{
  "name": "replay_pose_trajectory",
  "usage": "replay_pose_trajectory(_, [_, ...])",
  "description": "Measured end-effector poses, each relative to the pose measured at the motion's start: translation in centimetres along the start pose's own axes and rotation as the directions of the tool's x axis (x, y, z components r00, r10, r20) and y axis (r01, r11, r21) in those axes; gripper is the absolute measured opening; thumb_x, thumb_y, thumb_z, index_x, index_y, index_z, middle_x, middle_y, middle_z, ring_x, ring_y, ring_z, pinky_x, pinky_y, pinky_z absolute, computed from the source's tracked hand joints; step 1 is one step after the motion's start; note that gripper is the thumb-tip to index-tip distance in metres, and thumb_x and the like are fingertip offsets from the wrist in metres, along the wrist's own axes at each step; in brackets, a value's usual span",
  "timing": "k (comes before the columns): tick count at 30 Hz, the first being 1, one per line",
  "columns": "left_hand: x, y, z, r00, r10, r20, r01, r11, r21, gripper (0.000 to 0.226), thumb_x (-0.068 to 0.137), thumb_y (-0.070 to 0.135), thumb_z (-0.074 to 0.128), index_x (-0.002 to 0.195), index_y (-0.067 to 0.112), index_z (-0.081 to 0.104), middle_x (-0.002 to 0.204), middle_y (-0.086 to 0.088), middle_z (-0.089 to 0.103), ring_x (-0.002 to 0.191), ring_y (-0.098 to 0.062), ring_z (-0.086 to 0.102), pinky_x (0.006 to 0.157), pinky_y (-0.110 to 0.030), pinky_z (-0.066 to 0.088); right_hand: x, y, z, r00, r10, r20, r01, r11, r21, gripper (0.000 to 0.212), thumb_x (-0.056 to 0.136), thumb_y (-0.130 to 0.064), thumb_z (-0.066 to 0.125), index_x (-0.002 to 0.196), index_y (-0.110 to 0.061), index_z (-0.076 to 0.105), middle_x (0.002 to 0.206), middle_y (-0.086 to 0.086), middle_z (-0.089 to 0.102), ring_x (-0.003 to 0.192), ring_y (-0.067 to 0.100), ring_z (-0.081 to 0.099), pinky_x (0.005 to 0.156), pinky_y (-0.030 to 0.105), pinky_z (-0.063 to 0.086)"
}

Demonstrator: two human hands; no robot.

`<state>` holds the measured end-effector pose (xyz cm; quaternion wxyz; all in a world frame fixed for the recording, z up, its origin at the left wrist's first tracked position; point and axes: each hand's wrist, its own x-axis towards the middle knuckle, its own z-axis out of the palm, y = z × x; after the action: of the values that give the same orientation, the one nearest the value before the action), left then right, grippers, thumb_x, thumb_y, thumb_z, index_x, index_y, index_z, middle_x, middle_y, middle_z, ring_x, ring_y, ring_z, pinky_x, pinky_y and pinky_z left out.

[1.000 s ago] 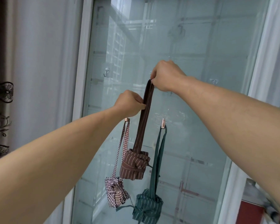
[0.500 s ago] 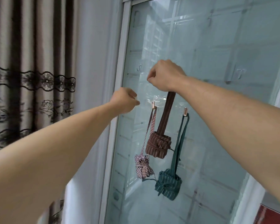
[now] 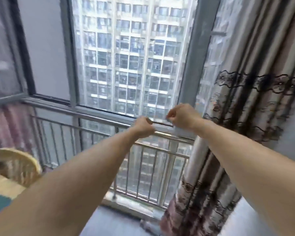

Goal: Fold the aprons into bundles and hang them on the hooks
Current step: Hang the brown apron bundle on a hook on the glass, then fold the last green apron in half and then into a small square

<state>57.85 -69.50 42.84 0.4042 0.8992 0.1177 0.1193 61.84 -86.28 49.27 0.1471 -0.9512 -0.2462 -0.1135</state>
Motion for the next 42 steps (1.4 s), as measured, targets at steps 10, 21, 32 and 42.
replay_pose_trajectory(10, [-17.4, -38.6, -24.5, 0.774, -0.569, -0.279, 0.572, 0.817, -0.079, 0.016, 0.085, 0.016, 0.072, 0.076, 0.020, 0.059, 0.111, -0.009, 0.064, 0.110, -0.024, 0.060, 0.103, -0.043, 0.051, -3.8, -42.3, 25.7, 0.750, -0.568, 0.340, 0.498, 0.822, 0.274, 0.021, 0.096, -0.031, 0.059, 0.104, -0.026, 0.078, 0.104, -0.003, 0.076, 0.089, 0.015, 0.069, 0.074, 0.033, 0.056])
replay_pose_trajectory(21, [-37.4, -66.2, -36.5, 0.381, -0.889, -0.252, 0.890, 0.427, -0.162, 0.028, 0.095, 0.023, 0.069, 0.120, 0.017, 0.058, 0.121, -0.007, 0.059, 0.109, -0.026, 0.059, 0.105, -0.042, 0.046, -13.6, -67.1, 50.8, 0.349, -0.632, 0.692, 0.544, 0.738, 0.399, 0.035, 0.098, -0.028, 0.060, 0.132, -0.025, 0.063, 0.124, 0.004, 0.068, 0.077, 0.014, 0.063, 0.068, 0.032, 0.055])
replay_pose_trajectory(32, [-38.1, -79.0, -31.6, 0.178, -0.982, -0.064, 0.950, 0.188, -0.251, 0.099, 0.090, 0.044, 0.073, 0.162, 0.020, 0.010, 0.167, -0.013, 0.015, 0.150, -0.036, 0.025, 0.120, -0.046, 0.031, -6.7, -69.1, 65.8, 0.455, -0.400, 0.795, 0.543, 0.833, 0.109, 0.042, 0.092, -0.006, 0.046, 0.133, -0.014, 0.056, 0.130, 0.007, 0.060, 0.101, 0.026, 0.066, 0.080, 0.039, 0.057])
replay_pose_trajectory(42, [-37.7, -89.3, -30.9, -0.048, -0.999, -0.003, 0.997, -0.047, -0.058, 0.133, 0.063, 0.098, 0.047, 0.153, 0.036, -0.028, 0.158, -0.001, -0.041, 0.150, -0.032, -0.029, 0.122, -0.060, 0.001, 3.1, -67.4, 78.0, 0.576, -0.155, 0.803, 0.335, 0.940, -0.059, 0.062, 0.095, -0.030, 0.068, 0.143, -0.008, 0.036, 0.141, 0.014, 0.043, 0.126, 0.036, 0.050, 0.099, 0.048, 0.051])
